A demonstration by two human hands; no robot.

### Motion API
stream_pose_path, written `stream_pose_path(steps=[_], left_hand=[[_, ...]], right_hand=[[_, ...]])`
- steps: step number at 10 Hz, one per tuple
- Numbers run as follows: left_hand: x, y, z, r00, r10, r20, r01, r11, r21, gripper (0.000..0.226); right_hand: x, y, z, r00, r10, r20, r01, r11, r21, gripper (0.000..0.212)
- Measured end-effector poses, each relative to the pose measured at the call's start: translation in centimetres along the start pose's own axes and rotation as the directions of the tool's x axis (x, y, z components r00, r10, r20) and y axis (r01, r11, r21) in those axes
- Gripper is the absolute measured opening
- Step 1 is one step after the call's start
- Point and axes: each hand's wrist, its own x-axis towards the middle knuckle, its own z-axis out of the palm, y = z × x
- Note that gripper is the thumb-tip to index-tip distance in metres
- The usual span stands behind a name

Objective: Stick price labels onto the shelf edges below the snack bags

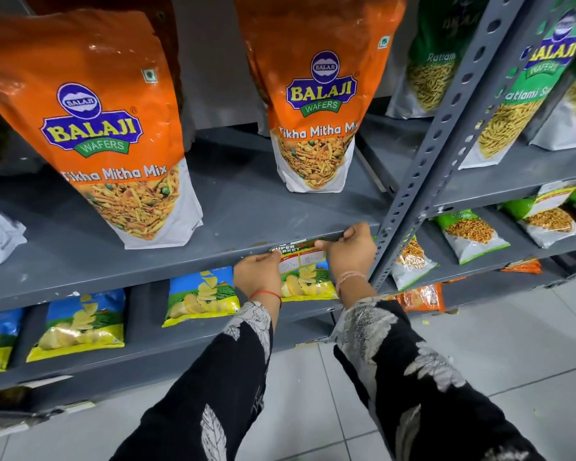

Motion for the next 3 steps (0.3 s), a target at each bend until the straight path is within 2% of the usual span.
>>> stream_pose_path(steps=[1, 2, 3], left_hand=[[0.7, -0.3, -1.1, 0.984, -0.163, 0.075, 0.166, 0.986, -0.036, 0.053], [2.0, -0.4, -2.7, 0.890, -0.303, 0.341, 0.372, 0.915, -0.156, 0.034], [2.3, -0.6, -6.4, 0.884, -0.224, 0.410, 0.282, 0.956, -0.084, 0.031]], right_hand=[[-0.1, -0.6, -0.3, 1.000, -0.011, 0.024, 0.015, 0.989, -0.144, 0.059], [-1.1, -1.2, -0.1, 1.000, -0.020, 0.009, 0.021, 0.981, -0.192, 0.050], [-5.1, -1.4, 0.5, 0.979, -0.202, -0.040, 0.180, 0.936, -0.303, 0.020]])
